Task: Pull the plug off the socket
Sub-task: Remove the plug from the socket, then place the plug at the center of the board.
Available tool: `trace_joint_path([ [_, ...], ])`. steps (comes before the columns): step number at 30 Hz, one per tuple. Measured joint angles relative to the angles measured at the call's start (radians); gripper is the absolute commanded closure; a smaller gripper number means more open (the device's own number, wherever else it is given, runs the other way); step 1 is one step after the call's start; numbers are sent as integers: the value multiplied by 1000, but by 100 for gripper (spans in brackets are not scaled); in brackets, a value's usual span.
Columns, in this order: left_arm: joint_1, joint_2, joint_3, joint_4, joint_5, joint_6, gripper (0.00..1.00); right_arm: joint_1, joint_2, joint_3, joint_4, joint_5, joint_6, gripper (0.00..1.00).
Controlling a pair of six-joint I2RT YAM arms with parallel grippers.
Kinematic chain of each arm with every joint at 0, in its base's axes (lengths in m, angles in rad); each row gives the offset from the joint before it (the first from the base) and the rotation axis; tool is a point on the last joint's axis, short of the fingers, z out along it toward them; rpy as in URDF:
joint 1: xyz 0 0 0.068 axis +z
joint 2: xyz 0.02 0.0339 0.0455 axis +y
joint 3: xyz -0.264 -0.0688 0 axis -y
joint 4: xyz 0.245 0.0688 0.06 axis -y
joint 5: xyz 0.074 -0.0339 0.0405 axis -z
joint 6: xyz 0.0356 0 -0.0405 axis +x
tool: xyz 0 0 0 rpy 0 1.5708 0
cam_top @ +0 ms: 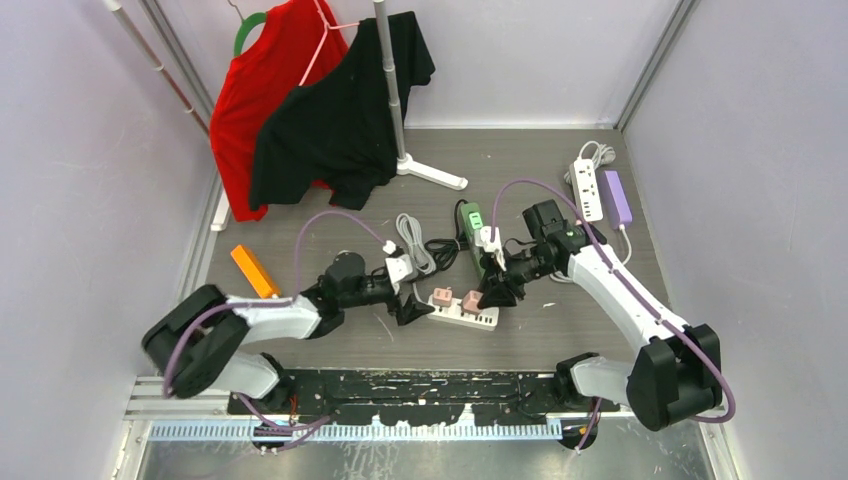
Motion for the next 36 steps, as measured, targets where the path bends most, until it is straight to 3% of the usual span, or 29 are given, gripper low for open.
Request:
trace_joint_path([
  [5,0,-245,-32,-134,-49,-79,16,-1,13,37,-11,-37,82,99],
  [9,0,-454,-80,-239,-116,-183,1,-11,17,43,19,-69,188,98],
  [15,0,-643,-93,-372,-251,-389,0,-29,42,43,100,-121,380,98],
  [24,2,-679,-102,-436,-302,-572,2,-56,70,43,218,-157,629,97],
  [30,2,-687,-113,-417,-310,-602,2,-78,105,11,408,-194,895,97],
  [36,2,-648,-114,-401,-323,-624,1,-83,179,9,486,-198,1042,97],
])
